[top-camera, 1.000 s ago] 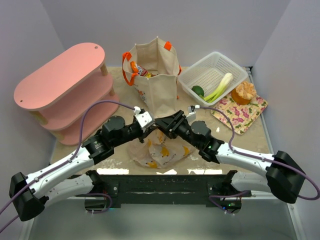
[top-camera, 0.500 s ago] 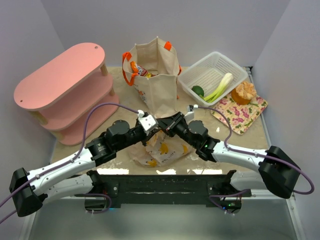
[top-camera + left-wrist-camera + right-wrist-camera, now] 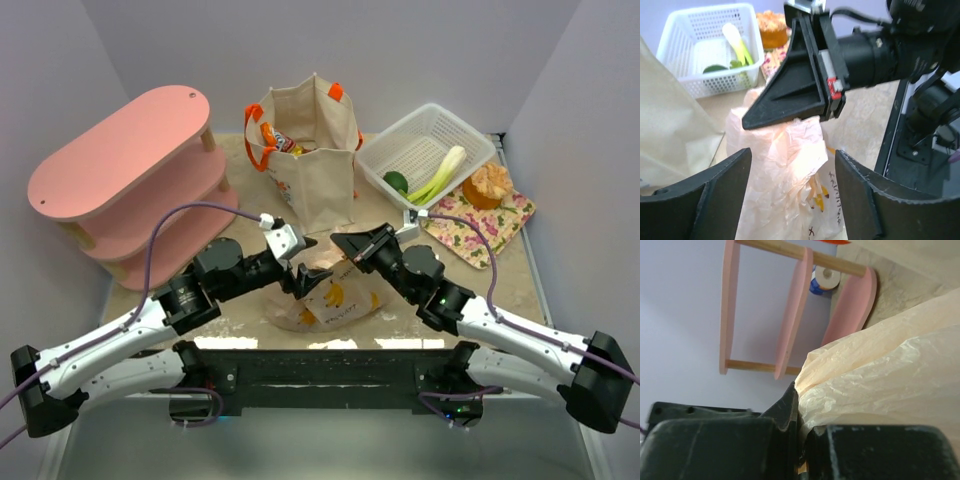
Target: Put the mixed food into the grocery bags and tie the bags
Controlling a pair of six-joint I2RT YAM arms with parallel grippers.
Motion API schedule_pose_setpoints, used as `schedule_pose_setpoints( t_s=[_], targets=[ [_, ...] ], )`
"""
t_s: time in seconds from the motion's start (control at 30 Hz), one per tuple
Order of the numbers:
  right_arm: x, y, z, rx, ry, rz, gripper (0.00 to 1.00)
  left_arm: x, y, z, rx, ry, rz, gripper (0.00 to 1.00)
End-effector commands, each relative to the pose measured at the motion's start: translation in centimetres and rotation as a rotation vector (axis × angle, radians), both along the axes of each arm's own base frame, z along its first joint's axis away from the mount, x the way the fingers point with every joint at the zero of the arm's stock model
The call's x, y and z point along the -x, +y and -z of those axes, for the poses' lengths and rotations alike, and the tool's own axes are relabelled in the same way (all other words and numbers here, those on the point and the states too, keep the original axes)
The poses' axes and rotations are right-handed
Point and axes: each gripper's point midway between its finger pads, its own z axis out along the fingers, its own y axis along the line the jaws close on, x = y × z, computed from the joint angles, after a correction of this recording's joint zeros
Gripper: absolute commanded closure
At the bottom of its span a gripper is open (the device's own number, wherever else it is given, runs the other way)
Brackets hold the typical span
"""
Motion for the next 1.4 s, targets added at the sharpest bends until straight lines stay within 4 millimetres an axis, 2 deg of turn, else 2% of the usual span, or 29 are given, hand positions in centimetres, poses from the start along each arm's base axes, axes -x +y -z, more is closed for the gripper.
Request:
schedule_pose_setpoints(
  t_s=[0.0, 0.13, 0.2, 0.23, 0.27, 0.33, 0.37, 0.4, 0.47, 0.5, 0.53, 0.57, 0.63, 0.67, 0.7, 0.73, 0.9, 0.93, 1.0, 1.03, 1.13, 1.17, 1.2, 1.27, 1.33, 1.37],
  targets=[
    [-0.7, -1.6, -0.8, 0.053, -0.039, 0.089, 1.0, 1.4, -0.2, -5.9, 0.103, -0.023, 0.064, 0.27],
    [-0.7, -2.2, -1.1, 0.073, -0.057, 0.099, 1.0, 1.1, -0.3, -5.4, 0.109, -0.009, 0.045, 0.24],
    [-0.5, -2.7, -1.5, 0.095, -0.072, 0.107, 1.0, 0.2, -0.4, -3.5, 0.089, 0.042, -0.004, 0.27],
    [-0.6, -3.1, -1.5, 0.105, -0.074, 0.123, 1.0, 0.0, -0.7, -3.2, 0.106, 0.054, -0.01, 0.29],
    [-0.4, -3.6, -1.5, 0.117, -0.073, 0.133, 1.0, -0.1, -0.9, -1.1, 0.094, 0.099, -0.018, 0.3],
    [-0.4, -4.2, -1.5, 0.126, -0.083, 0.148, 1.0, -1.0, -0.9, 0.2, 0.113, 0.127, -0.073, 0.34],
    [-0.2, -4.5, -1.6, 0.129, -0.084, 0.151, 1.0, -1.2, -0.7, 2.0, 0.107, 0.161, -0.1, 0.35],
    [-0.1, -4.8, -1.6, 0.144, -0.095, 0.155, 1.0, -1.6, -0.4, 2.6, 0.115, 0.168, -0.13, 0.35],
    [0.0, -5.0, -1.8, 0.169, -0.115, 0.153, 1.0, -1.5, -0.7, 4.0, 0.146, 0.19, -0.13, 0.35],
    [0.1, -5.2, -2.1, 0.193, -0.144, 0.151, 1.0, -1.6, -1.0, 3.5, 0.192, 0.174, -0.119, 0.35],
    [0.2, -5.2, -2.4, 0.206, -0.163, 0.145, 1.0, -1.5, -1.3, 5.3, 0.168, 0.202, -0.113, 0.35],
    [0.3, -5.1, -2.7, 0.216, -0.182, 0.137, 1.0, -1.3, -1.7, 5.9, 0.161, 0.22, -0.098, 0.36],
    [0.4, -5.1, -3.0, 0.244, -0.226, 0.124, 1.0, -0.5, -2.7, 7.6, 0.141, 0.257, -0.037, 0.37],
    [0.8, -4.7, -3.8, 0.226, -0.269, 0.094, 1.0, -0.1, -3.0, 8.0, 0.154, 0.281, -0.015, 0.37],
    [0.9, -4.7, -3.9, 0.243, -0.294, 0.089, 1.0, 0.6, -3.6, 7.3, 0.198, 0.274, 0.04, 0.38],
    [0.9, -4.7, -3.9, 0.247, -0.308, 0.089, 1.0, 1.1, -3.8, 8.5, 0.19, 0.3, 0.061, 0.38],
    [0.8, -5.1, -4.2, 0.3, -0.365, 0.099, 1.0, 1.2, -3.8, 8.7, 0.183, 0.286, 0.072, 0.38],
    [0.8, -5.2, -4.4, 0.304, -0.368, 0.104, 1.0, 1.2, -3.5, 7.3, 0.2, 0.245, 0.073, 0.38],
    [0.8, -5.4, -4.1, 0.353, -0.38, 0.097, 1.0, 0.5, -2.4, 7.0, 0.147, 0.175, 0.027, 0.34],
    [0.8, -5.4, -4.1, 0.374, -0.381, 0.092, 1.0, 0.5, -1.7, 4.8, 0.174, 0.122, 0.017, 0.33],
    [0.9, -5.2, -4.1, 0.452, -0.394, 0.049, 1.0, -0.3, 0.3, 2.1, 0.183, 0.029, -0.06, 0.27],
    [0.3, -5.1, -3.6, 0.49, -0.389, 0.04, 1.0, -0.9, 1.0, 1.6, 0.189, 0.011, -0.105, 0.23],
    [0.2, -4.9, -4.1, 0.494, -0.396, 0.018, 1.0, -1.0, 1.5, 0.9, 0.205, -0.002, -0.117, 0.21],
    [-0.5, -4.1, -2.8, 0.503, -0.369, -0.074, 1.0, -2.0, 2.1, 0.4, 0.218, -0.012, -0.162, 0.16],
    [-1.6, -4.1, -2.3, 0.486, -0.348, -0.106, 1.0, -2.7, 2.0, -0.1, 0.239, -0.006, -0.152, 0.13],
    [-1.1, -3.3, -1.9, 0.474, -0.35, -0.177, 1.0, -2.5, 1.4, -0.3, 0.258, 0.024, -0.117, 0.12]
  ],
)
